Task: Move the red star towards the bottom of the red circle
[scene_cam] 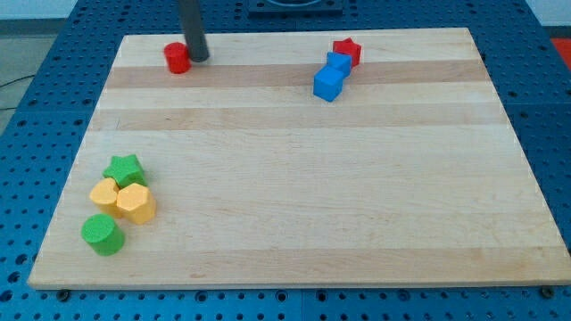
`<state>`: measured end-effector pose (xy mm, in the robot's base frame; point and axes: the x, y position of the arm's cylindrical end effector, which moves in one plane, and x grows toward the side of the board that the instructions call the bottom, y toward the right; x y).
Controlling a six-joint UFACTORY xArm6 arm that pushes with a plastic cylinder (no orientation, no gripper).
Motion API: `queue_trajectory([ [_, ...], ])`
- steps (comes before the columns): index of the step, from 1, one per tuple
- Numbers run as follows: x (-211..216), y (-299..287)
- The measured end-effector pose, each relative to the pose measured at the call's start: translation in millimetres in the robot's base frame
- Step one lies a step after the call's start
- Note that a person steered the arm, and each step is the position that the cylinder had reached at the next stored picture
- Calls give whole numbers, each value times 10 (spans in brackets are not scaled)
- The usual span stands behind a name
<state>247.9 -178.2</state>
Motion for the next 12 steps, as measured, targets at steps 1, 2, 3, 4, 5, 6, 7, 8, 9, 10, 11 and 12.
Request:
queue_trajectory([
  [1,-1,-155],
  [2,-134,530],
  [3,-554,1149],
  [4,-508,2120],
  [5,-332,2939],
  [6,194,2485],
  [7,619,1997],
  [8,671,2164],
  [9,871,1888],
  [10,1131,1255],
  [11,1138,775],
  [12,1141,447],
])
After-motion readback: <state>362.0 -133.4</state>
